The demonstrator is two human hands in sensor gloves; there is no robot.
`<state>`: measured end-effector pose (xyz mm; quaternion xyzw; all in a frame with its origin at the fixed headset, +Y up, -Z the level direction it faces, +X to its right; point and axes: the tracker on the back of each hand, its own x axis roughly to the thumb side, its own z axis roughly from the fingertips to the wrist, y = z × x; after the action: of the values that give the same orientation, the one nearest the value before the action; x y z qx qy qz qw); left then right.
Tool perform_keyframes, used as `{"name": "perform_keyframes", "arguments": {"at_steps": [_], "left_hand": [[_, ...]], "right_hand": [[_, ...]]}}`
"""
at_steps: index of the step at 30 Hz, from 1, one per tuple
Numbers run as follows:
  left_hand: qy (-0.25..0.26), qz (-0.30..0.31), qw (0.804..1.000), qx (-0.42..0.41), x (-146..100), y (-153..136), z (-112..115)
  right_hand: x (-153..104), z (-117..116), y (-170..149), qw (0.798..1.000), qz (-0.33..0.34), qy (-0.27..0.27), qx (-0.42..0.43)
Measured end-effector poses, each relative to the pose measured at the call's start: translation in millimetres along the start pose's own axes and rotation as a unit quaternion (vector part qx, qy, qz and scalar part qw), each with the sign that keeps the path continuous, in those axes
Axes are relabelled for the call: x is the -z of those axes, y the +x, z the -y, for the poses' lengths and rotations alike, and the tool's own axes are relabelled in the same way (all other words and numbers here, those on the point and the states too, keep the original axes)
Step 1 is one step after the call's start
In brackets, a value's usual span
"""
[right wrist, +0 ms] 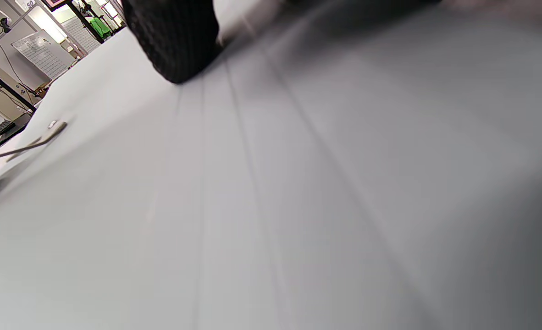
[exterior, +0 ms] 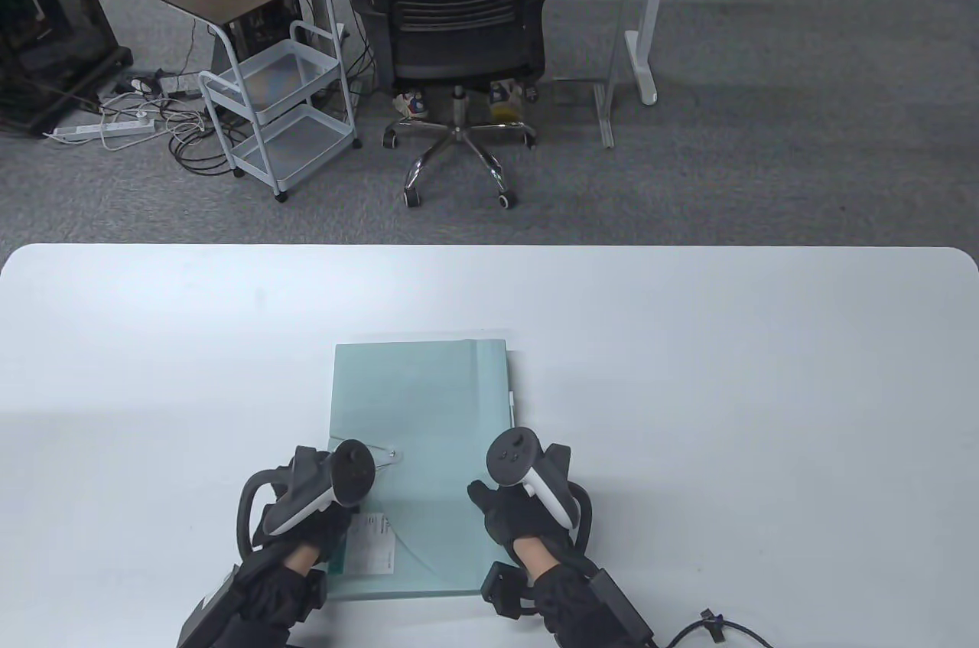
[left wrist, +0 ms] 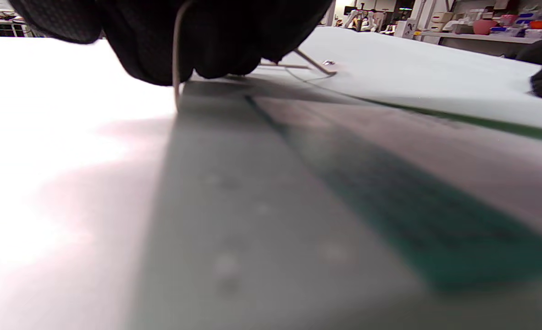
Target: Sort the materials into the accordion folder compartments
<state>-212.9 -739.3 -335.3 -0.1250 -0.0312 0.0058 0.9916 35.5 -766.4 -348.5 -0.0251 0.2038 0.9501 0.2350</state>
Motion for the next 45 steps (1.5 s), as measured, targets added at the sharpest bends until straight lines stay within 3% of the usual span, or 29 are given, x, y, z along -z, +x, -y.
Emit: {"name": "perform_keyframes", "arguments": {"at_steps": [16, 27, 33, 40, 45], "left_hand": [[0.073, -0.032, 0.997, -0.019, -2.9, -12.0, -1.7], [0.046, -0.011, 0.999, 0.003, -0.3, 1.7, 7.9], [0.048, 0.008, 0.999, -0.021, -7.0, 8.7, -7.8], [0.077, 0.038, 0.995, -0.047, -21.9, 21.6, -41.5], [0.105, 0.034, 0.994, -0.018, -25.5, 28.7, -61.1]], "right_hand": [[2.2, 4.0, -3.7, 1.000, -0.002, 0.022, 0.019], [2.8, 12.7, -6.0, 0.999, 0.001, 0.029, 0.034], [-5.1, 24.7, 1.5, 1.000, 0.017, -0.023, -0.005], [-17.3, 50.6, 7.4, 0.988, 0.113, -0.105, 0.007], [-28.4, 70.9, 6.7, 0.978, 0.146, -0.149, 0.011]]}}
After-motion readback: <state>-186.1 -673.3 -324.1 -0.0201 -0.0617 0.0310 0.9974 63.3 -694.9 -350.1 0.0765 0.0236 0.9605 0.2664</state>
